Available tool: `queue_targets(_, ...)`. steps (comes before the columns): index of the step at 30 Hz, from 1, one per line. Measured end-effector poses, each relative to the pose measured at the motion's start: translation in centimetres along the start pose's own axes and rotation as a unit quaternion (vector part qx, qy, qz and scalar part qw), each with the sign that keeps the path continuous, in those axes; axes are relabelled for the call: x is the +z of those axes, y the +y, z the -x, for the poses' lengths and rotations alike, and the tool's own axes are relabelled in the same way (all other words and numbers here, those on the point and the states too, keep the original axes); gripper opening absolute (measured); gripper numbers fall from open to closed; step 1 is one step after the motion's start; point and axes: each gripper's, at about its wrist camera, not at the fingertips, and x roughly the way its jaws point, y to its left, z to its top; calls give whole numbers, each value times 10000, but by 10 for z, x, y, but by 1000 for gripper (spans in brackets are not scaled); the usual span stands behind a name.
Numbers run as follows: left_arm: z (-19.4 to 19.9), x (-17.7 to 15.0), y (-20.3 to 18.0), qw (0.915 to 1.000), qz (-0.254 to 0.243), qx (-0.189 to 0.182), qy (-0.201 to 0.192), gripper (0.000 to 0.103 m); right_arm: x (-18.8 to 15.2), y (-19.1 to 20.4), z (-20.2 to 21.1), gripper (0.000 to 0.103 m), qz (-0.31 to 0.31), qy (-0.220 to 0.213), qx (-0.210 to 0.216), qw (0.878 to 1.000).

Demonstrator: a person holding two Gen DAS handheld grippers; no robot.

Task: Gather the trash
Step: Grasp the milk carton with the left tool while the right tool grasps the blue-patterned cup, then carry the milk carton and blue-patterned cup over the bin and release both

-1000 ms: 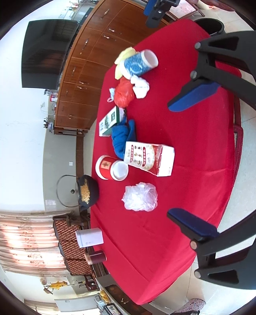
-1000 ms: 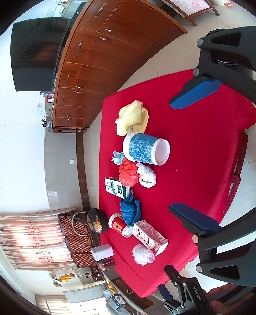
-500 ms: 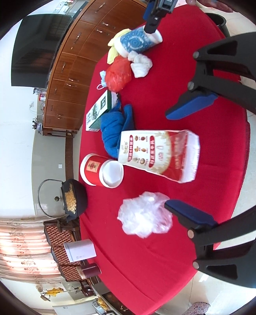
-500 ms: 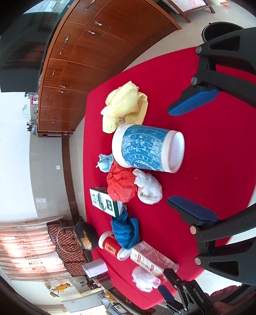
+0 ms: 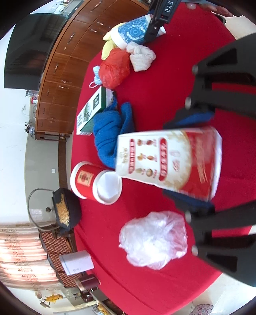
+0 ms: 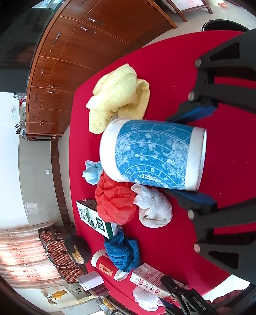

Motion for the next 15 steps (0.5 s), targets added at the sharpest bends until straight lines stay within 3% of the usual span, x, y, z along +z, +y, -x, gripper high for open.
queue_targets(15,46,8,-40,9986,-183,-350,-356,52,-12,-36,53,59,-358,-386,-39,9986)
